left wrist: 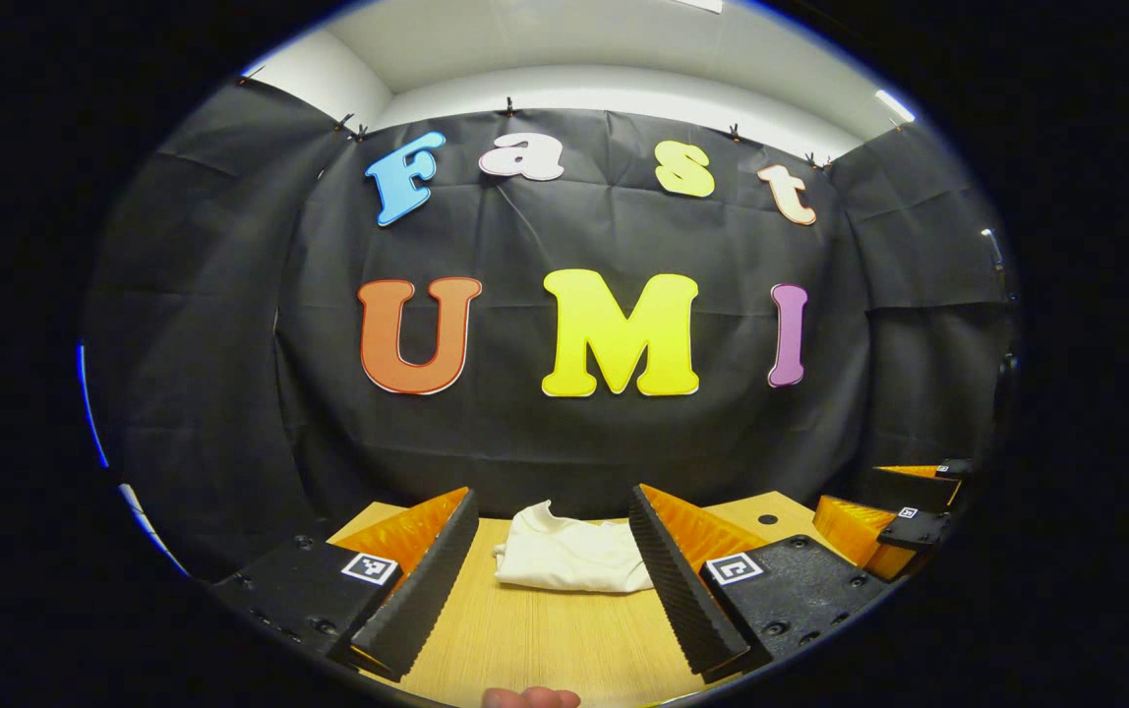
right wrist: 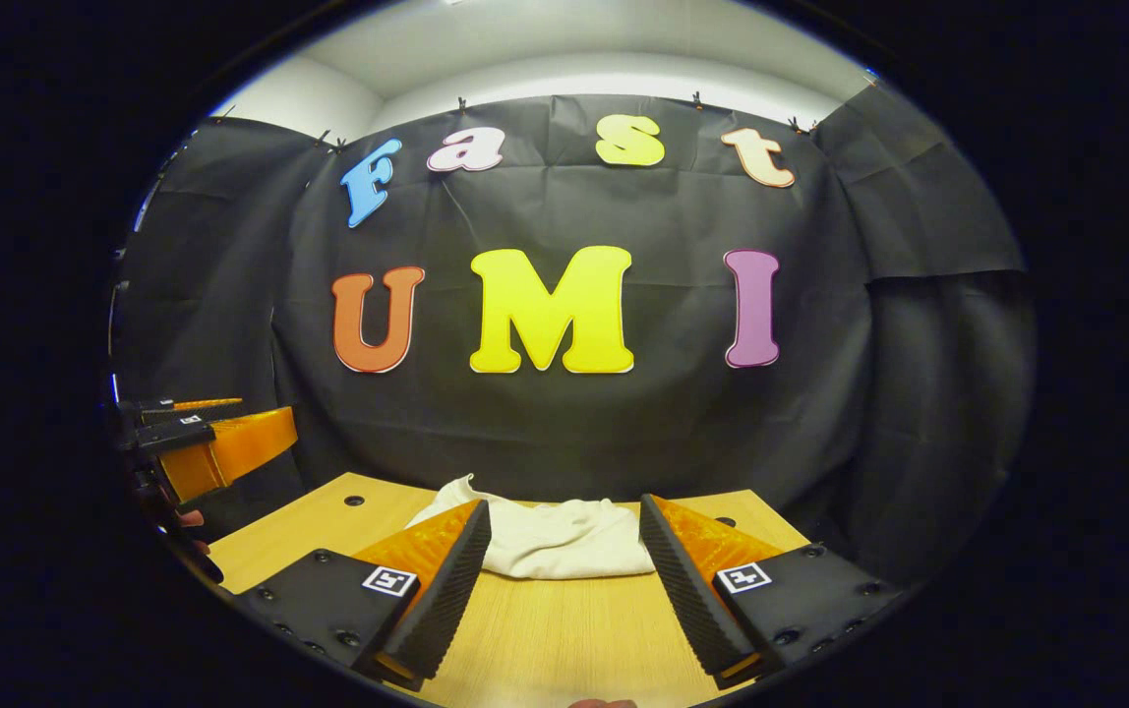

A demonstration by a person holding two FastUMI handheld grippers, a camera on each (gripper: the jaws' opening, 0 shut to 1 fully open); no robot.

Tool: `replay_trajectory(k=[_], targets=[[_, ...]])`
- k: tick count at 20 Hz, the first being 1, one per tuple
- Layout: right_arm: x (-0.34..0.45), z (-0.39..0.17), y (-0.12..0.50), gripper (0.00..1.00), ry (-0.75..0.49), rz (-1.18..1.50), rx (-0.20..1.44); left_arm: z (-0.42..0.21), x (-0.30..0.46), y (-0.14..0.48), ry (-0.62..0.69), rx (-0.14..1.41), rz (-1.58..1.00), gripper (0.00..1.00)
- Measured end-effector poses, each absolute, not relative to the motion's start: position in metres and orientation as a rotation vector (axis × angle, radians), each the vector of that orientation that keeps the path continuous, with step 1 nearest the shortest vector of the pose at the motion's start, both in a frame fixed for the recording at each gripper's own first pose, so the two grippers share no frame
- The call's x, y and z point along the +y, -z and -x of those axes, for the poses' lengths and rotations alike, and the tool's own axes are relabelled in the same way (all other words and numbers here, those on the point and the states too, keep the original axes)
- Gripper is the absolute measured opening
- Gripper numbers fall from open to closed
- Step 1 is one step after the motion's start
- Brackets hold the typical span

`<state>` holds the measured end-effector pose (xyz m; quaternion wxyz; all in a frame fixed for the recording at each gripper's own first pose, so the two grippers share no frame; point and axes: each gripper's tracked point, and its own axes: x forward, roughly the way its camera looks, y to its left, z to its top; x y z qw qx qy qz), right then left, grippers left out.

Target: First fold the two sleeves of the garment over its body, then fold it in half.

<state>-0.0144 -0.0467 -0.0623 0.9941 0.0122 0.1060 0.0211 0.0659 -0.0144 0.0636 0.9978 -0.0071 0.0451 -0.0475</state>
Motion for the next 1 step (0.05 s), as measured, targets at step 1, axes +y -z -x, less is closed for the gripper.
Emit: replay_trajectory(k=[1], targets=[[-0.0463, 0.0128, 0.061, 0.94, -0.048, -0.023, 0.204, -0.067, -0.0187, -0.0648, 0.099, 0.089, 0.014, 0.98]])
